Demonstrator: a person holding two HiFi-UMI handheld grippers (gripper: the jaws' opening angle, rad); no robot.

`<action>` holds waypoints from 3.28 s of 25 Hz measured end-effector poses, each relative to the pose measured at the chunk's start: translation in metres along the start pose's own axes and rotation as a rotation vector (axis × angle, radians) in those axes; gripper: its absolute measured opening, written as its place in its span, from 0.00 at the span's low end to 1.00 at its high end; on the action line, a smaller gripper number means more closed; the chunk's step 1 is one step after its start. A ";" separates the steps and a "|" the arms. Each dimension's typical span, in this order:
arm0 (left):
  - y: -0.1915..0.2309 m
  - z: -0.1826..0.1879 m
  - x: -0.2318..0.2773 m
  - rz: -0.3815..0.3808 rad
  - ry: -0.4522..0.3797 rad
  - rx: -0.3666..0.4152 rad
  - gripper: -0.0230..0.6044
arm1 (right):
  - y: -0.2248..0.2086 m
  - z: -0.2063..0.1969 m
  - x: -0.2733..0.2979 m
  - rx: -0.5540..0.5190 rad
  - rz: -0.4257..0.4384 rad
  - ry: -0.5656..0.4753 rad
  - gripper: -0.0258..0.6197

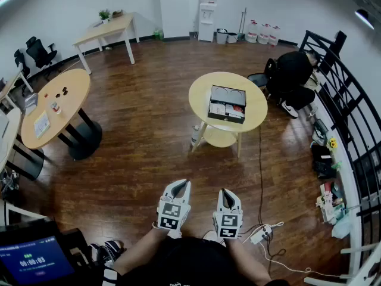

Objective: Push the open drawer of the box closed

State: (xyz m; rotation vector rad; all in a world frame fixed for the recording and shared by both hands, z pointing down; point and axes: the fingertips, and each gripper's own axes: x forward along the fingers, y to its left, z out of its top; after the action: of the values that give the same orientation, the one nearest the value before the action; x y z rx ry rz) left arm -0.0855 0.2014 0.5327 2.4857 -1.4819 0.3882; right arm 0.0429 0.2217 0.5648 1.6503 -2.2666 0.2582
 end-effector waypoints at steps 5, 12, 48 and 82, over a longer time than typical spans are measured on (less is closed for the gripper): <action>0.014 0.002 -0.003 -0.003 -0.007 0.058 0.04 | 0.008 -0.001 0.007 0.015 -0.018 0.003 0.05; 0.035 -0.005 -0.008 -0.035 0.003 0.055 0.04 | 0.023 0.003 0.016 0.031 -0.060 0.000 0.05; 0.078 -0.028 0.053 -0.102 0.100 -0.022 0.04 | 0.012 -0.007 0.079 0.050 -0.103 0.064 0.05; 0.096 0.035 0.254 -0.030 0.153 -0.027 0.04 | -0.118 0.047 0.249 0.094 0.011 0.083 0.05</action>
State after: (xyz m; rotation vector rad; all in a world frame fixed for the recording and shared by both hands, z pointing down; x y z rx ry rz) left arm -0.0504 -0.0638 0.5896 2.3959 -1.3792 0.5359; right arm 0.0787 -0.0524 0.6060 1.6409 -2.2342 0.4333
